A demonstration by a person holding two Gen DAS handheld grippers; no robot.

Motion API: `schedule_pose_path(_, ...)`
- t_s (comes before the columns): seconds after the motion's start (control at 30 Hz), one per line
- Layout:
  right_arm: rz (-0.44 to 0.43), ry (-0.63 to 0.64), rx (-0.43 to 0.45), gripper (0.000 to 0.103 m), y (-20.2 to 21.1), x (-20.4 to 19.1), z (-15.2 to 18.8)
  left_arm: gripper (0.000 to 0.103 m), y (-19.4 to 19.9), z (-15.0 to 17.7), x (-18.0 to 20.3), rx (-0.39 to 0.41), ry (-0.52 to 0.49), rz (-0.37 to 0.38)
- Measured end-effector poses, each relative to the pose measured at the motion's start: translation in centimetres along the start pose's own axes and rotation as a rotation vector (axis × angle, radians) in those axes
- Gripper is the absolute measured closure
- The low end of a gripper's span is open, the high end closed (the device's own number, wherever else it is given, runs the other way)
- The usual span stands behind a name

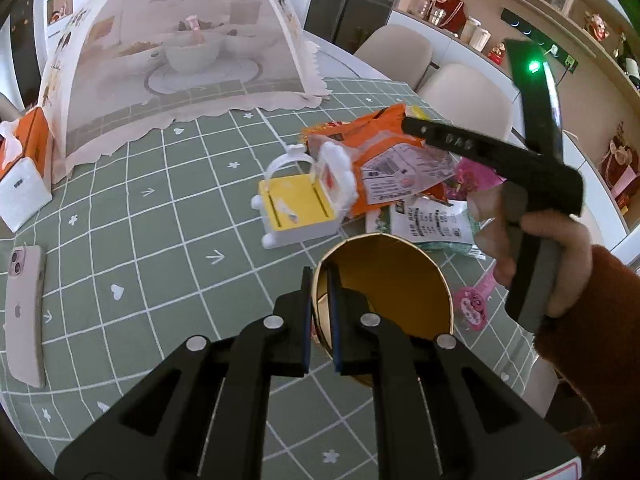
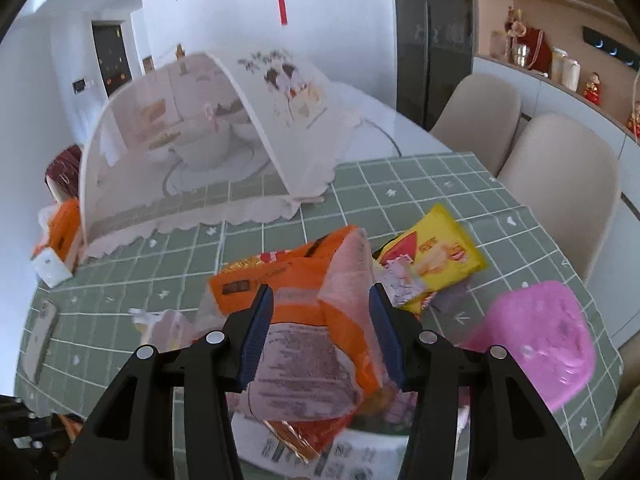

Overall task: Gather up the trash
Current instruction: 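Grasp the orange snack bag with the right tool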

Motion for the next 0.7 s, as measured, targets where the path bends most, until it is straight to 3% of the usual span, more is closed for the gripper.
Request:
schedule_pose_path(0.03,0.022,0.009,-0.023,0.082,-0.5,0.0,0.1,0.096,-0.1,-0.1,-0.2,-0.004,0.001,0.005)
schedule_pose_path(0.2,0.01,-0.032,-0.023,0.089,2.6,1.3,0.0,0.096,-0.2,-1.2,-0.8,-0.009,0.012,0.033)
schedule_pose_path(0.33,-0.009,-0.032,0.041,0.09,6.9,3.2,-0.6,0.096,0.6,-2.6,0.3,0.029,0.003,0.054)
schedule_pose_path(0.47,-0.032,-0.047,0.112,0.09,11.1,6.1,-1.1,0.096,1.8,-4.1,2.9,0.094,-0.033,0.021)
schedule_pose_path(0.57,-0.02,-0.059,0.154,0.09,14.1,9.2,-0.3,0.096,2.6,-5.0,6.1,0.104,-0.024,0.029)
schedule_pose_path(0.7,0.036,-0.074,0.193,0.09,18.4,15.1,2.2,0.096,3.5,-5.6,12.6,0.139,-0.116,0.015)
Point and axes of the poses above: each gripper's, at about its wrist camera, not at the fingertips, and y roughly against the way its jaws point, x to its right, z to its underside, the point moved 8 cm from there along -y, roughly the way its jaws point, and after that the axes turned 10 degrees about -x, right-handed, at the moved point
